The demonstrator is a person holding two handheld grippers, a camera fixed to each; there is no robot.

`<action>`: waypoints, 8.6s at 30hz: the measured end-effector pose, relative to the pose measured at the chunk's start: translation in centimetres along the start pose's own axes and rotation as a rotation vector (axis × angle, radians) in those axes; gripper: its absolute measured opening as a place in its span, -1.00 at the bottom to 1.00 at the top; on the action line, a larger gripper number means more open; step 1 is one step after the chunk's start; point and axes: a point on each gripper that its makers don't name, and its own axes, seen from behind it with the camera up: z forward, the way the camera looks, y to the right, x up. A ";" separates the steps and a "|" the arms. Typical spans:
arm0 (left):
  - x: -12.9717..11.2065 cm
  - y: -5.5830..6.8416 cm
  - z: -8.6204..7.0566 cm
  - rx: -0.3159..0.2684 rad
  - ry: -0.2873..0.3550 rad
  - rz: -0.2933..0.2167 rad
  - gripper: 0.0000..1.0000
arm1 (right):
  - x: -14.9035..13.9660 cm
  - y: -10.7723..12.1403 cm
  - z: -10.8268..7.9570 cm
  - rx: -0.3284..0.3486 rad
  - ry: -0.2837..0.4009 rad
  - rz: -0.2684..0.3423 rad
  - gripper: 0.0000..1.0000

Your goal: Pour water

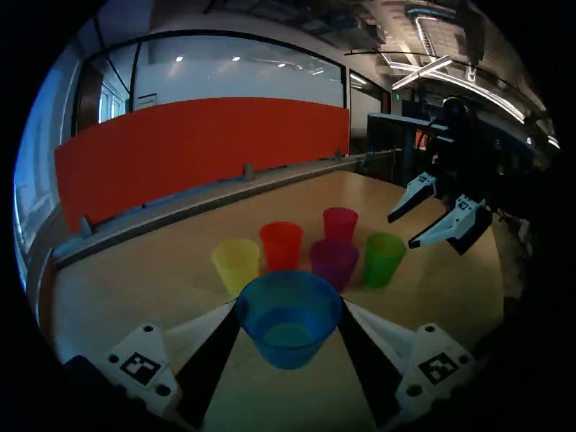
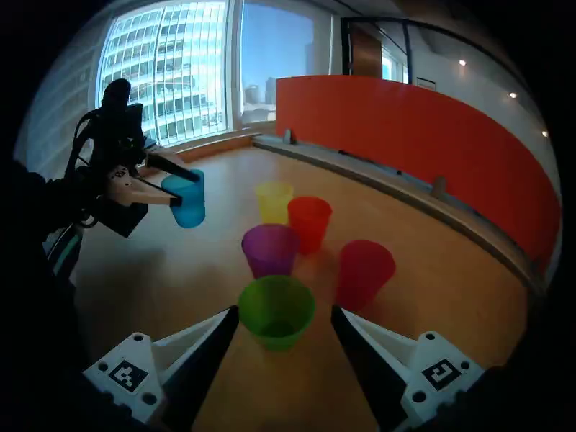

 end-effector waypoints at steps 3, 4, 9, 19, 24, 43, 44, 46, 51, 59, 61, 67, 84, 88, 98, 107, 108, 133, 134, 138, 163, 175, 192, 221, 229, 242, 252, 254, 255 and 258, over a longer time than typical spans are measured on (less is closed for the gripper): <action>0.8 -0.2 0.0 0.005 0.021 -0.005 0.77 | -0.4 -0.2 0.2 -0.001 -0.006 -0.001 0.98; 1.0 -0.2 -0.1 0.006 0.026 -0.007 0.77 | -0.5 -0.2 0.3 -0.001 -0.008 -0.002 0.98; 1.9 -0.4 -0.2 0.010 0.053 -0.016 0.77 | -1.2 -0.4 0.6 -0.003 -0.022 -0.006 0.98; 2.7 -0.5 -0.3 0.014 0.078 -0.029 0.78 | -2.1 -0.7 1.6 0.001 -0.035 0.014 0.99; 3.1 -0.5 -0.4 0.016 0.084 -0.023 0.77 | -2.4 -0.8 2.3 0.005 -0.035 0.027 0.98; 3.5 -0.6 -0.4 0.019 0.086 -0.010 0.77 | -2.2 -1.1 4.6 0.011 -0.025 0.038 0.98; 3.5 -0.6 -0.4 0.019 0.086 -0.010 0.77 | -2.2 -1.0 4.7 0.011 -0.023 0.039 0.98; 3.5 -0.7 -0.4 0.019 0.087 -0.009 0.77 | -2.2 -1.0 4.8 0.010 -0.021 0.040 0.96; 3.6 -0.7 -0.4 0.019 0.089 -0.008 0.77 | -2.1 -1.2 5.0 0.017 -0.014 0.046 0.84; 3.9 -0.6 -0.6 0.016 0.099 -0.006 0.77 | -1.9 -1.5 4.7 0.029 -0.005 0.047 0.83; 4.1 -0.6 -0.7 0.017 0.102 -0.005 0.77 | -1.1 -1.5 4.4 0.031 0.012 0.056 0.83; 4.8 -0.5 -1.0 0.021 0.115 -0.005 0.77 | 1.3 -1.0 3.0 0.024 0.071 0.069 0.83; 8.6 0.5 -2.3 0.030 0.183 0.003 0.77 | 8.1 0.3 -1.3 -0.035 0.209 0.008 0.82; 9.5 0.5 -2.7 0.038 0.204 0.012 0.78 | 9.6 0.5 -2.4 -0.048 0.245 0.003 0.82; 12.1 0.3 -3.7 0.056 0.258 0.008 0.78 | 12.7 0.5 -4.6 -0.076 0.325 -0.029 0.82; 14.1 0.2 -4.6 0.062 0.296 0.025 0.78 | 15.1 0.3 -5.7 -0.067 0.402 -0.028 0.82; 14.3 0.2 -4.6 0.062 0.302 0.025 0.77 | 15.4 0.2 -5.7 -0.065 0.411 -0.025 0.82; 17.3 -0.3 -5.1 0.060 0.372 -0.003 0.78 | 19.8 0.7 -6.4 -0.054 0.527 -0.025 0.82; 17.3 -0.4 -5.1 0.060 0.371 -0.002 0.78 | 19.9 0.7 -6.4 -0.053 0.528 -0.025 0.82; 17.4 -0.3 -5.0 0.062 0.370 0.010 0.78 | 20.1 0.7 -6.4 -0.047 0.530 -0.023 0.82; 20.3 0.1 -5.9 0.119 0.383 0.187 0.78 | 20.2 -3.4 -4.3 0.077 0.519 -0.039 0.82; 22.2 0.7 -6.6 0.160 0.380 0.313 0.78 | 20.2 -5.9 -2.9 0.139 0.519 -0.051 0.82; 24.7 1.9 -7.5 0.210 0.384 0.505 0.78 | 19.9 -8.5 -1.7 0.202 0.512 -0.063 0.81; 26.7 3.3 -8.1 0.255 0.375 0.721 0.78 | 19.7 -11.2 -0.4 0.271 0.487 -0.099 0.81; 27.1 3.8 -8.4 0.268 0.374 0.789 0.78 | 19.9 -11.5 -0.3 0.281 0.490 -0.103 0.81; 28.2 4.4 -8.8 0.292 0.382 0.887 0.78 | 20.2 -11.8 -0.1 0.294 0.495 -0.105 0.81; 28.7 4.6 -8.9 0.313 0.383 0.954 0.78 | 20.4 -11.8 0.1 0.298 0.497 -0.109 0.81; 28.7 4.7 -8.9 0.316 0.383 0.968 0.78 | 20.5 -11.9 0.1 0.299 0.498 -0.109 0.81; 28.7 4.7 -8.9 0.317 0.383 0.973 0.78 | 20.5 -11.9 0.1 0.300 0.498 -0.110 0.81; 28.8 4.8 -8.9 0.319 0.384 0.988 0.78 | 20.5 -11.8 0.2 0.300 0.497 -0.111 0.81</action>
